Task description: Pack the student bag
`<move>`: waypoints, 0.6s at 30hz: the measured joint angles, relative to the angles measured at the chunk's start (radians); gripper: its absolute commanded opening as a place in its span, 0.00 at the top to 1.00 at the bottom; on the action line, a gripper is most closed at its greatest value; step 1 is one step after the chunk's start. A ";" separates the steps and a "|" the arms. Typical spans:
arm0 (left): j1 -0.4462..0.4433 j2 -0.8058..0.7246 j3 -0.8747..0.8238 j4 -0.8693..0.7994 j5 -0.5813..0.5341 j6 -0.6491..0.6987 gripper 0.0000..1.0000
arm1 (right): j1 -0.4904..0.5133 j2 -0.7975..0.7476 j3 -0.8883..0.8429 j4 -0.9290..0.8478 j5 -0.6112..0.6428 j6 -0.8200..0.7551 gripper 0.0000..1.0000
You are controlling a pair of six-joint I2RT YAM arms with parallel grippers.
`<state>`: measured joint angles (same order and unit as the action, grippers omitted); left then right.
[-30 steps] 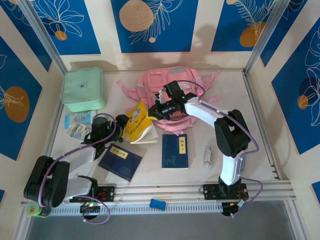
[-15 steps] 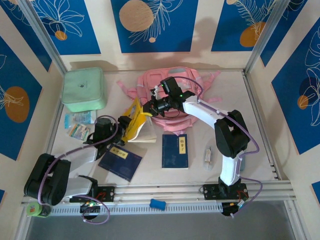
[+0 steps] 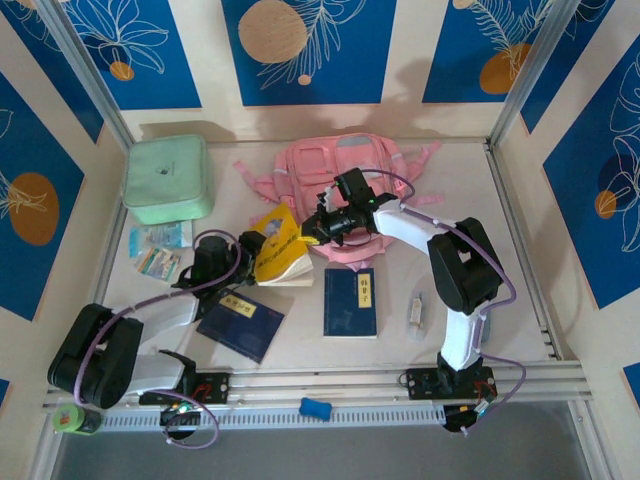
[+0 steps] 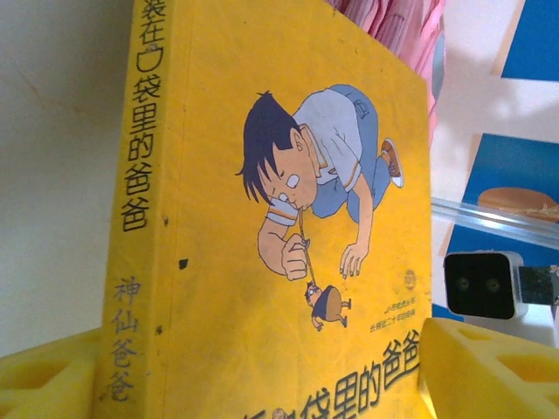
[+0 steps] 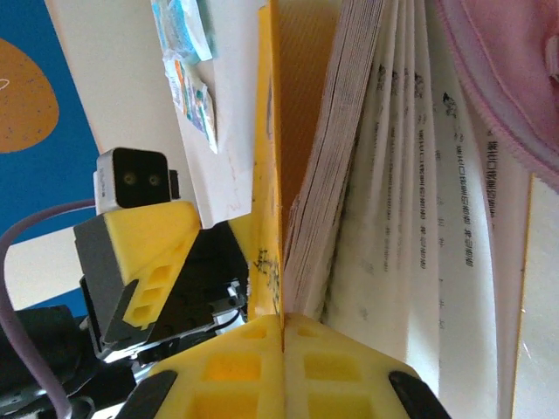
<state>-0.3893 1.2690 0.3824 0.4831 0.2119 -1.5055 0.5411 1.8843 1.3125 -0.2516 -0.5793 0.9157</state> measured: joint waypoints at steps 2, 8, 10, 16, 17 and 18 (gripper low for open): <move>0.000 -0.019 0.000 -0.021 -0.011 0.012 0.34 | 0.000 0.000 0.000 -0.005 0.003 -0.014 1.00; -0.005 -0.063 0.003 -0.069 -0.040 0.043 0.55 | 0.000 0.000 0.003 -0.050 0.033 -0.047 1.00; -0.008 -0.063 0.004 -0.079 -0.046 0.047 0.65 | 0.000 0.000 0.004 -0.060 0.041 -0.056 1.00; -0.011 -0.062 0.007 -0.088 -0.056 0.057 0.86 | 0.000 0.000 0.004 -0.086 0.064 -0.073 0.90; -0.011 -0.062 0.007 -0.088 -0.056 0.058 0.89 | 0.000 0.000 0.004 -0.087 0.068 -0.077 0.87; -0.012 -0.062 0.008 -0.087 -0.056 0.060 0.91 | 0.000 0.000 0.004 -0.089 0.073 -0.083 0.83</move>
<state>-0.4011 1.2072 0.3901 0.3958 0.1562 -1.4460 0.5407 1.8843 1.3163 -0.3408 -0.5064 0.8330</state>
